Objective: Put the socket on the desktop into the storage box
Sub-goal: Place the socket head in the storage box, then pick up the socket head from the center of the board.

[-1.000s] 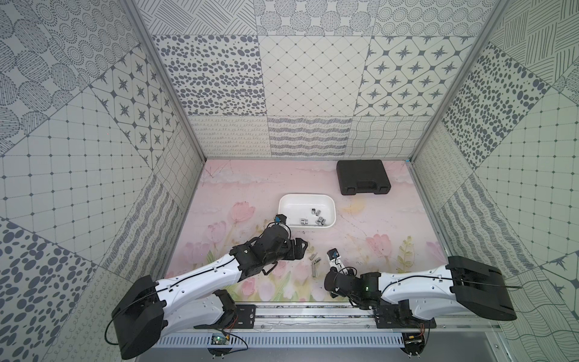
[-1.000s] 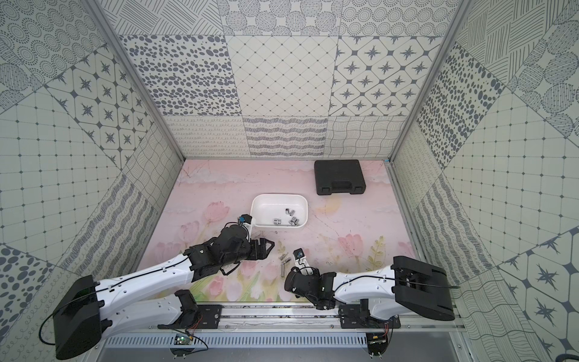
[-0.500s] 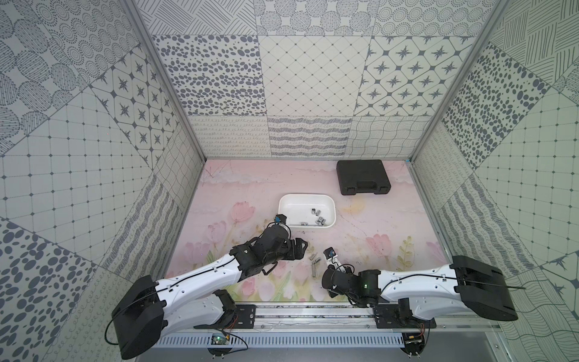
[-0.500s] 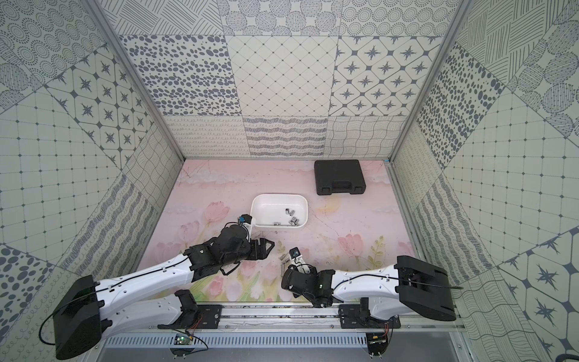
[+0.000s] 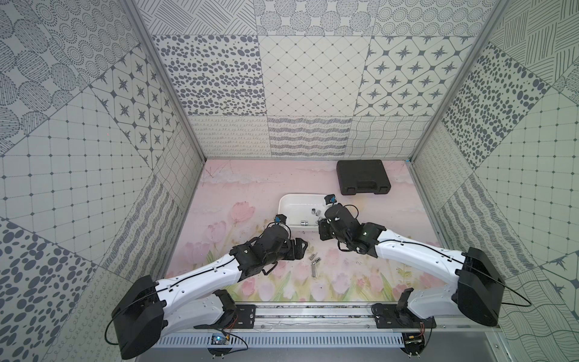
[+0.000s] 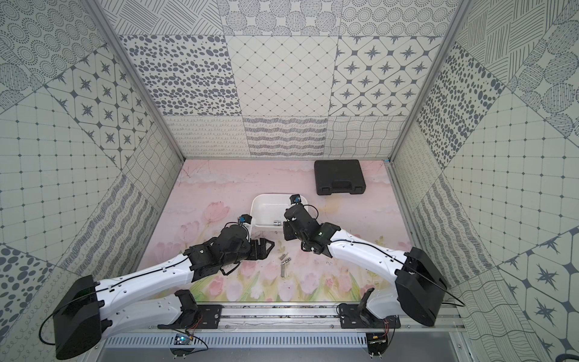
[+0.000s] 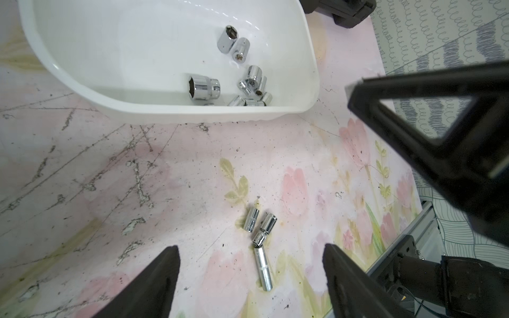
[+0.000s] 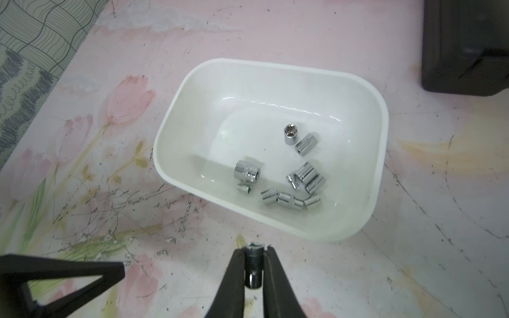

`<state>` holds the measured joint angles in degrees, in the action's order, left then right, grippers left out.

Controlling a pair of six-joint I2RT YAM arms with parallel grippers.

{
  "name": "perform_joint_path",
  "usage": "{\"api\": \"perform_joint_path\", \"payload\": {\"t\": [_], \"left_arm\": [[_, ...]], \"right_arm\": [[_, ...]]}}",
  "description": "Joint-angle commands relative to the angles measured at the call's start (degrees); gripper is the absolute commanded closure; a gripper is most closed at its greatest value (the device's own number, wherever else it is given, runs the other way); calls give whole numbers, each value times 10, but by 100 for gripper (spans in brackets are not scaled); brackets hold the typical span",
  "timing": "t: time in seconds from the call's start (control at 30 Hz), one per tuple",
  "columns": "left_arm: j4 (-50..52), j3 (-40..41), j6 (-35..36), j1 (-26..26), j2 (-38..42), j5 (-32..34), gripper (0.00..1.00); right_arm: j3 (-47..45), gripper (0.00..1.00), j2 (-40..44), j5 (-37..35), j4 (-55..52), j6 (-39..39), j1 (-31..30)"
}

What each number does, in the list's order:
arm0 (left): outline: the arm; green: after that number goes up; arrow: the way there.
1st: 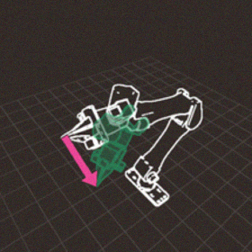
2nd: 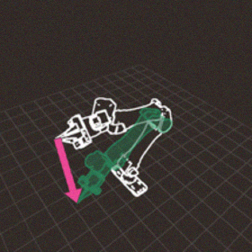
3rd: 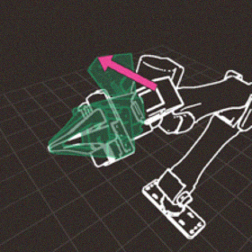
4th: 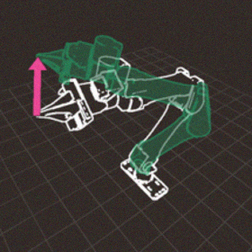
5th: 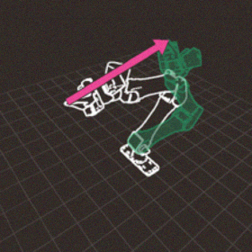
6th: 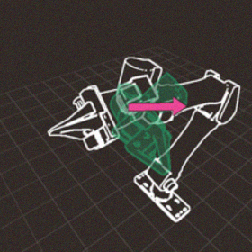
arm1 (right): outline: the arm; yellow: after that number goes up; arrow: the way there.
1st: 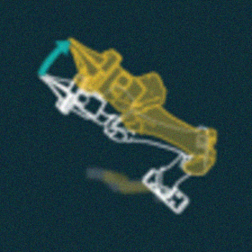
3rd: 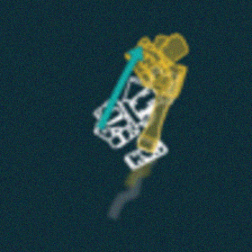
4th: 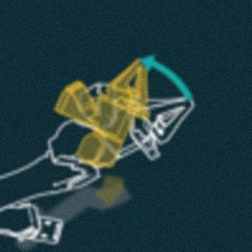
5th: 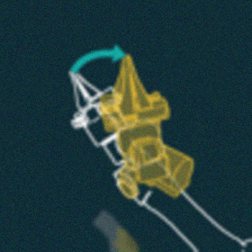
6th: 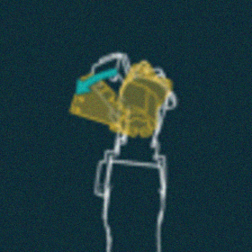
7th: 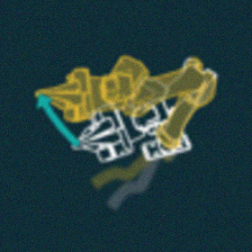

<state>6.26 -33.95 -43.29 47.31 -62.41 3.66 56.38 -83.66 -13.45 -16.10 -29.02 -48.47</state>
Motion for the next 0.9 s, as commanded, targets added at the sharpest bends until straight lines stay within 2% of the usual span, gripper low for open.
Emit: {"api": "perform_joint_path", "payload": {"t": [0.0,0.17,0.3,0.37,0.43,0.47,0.53,0.7,0.87], "left_arm": [[0,1,7,6,6,11,14],[-1,1,6,5,3,11,14],[-1,1,7,5,2,10,14],[0,1,7,5,3,11,14],[0,1,7,4,4,10,14],[0,0,7,6,4,11,14],[0,1,7,5,4,10,14],[1,1,7,5,4,13,14],[2,1,8,5,6,17,14]], "right_arm": [[42,84,-63,43,5,28,32],[99,84,-149,69,-3,27,72],[123,83,-175,82,-11,34,81],[127,77,-174,80,-17,37,81],[126,64,-164,82,-21,39,81],[124,59,-158,82,-26,40,81],[118,56,-137,84,-36,41,81],[50,54,-37,85,-43,33,63],[-78,52,95,23,-34,-9,-32]]}}
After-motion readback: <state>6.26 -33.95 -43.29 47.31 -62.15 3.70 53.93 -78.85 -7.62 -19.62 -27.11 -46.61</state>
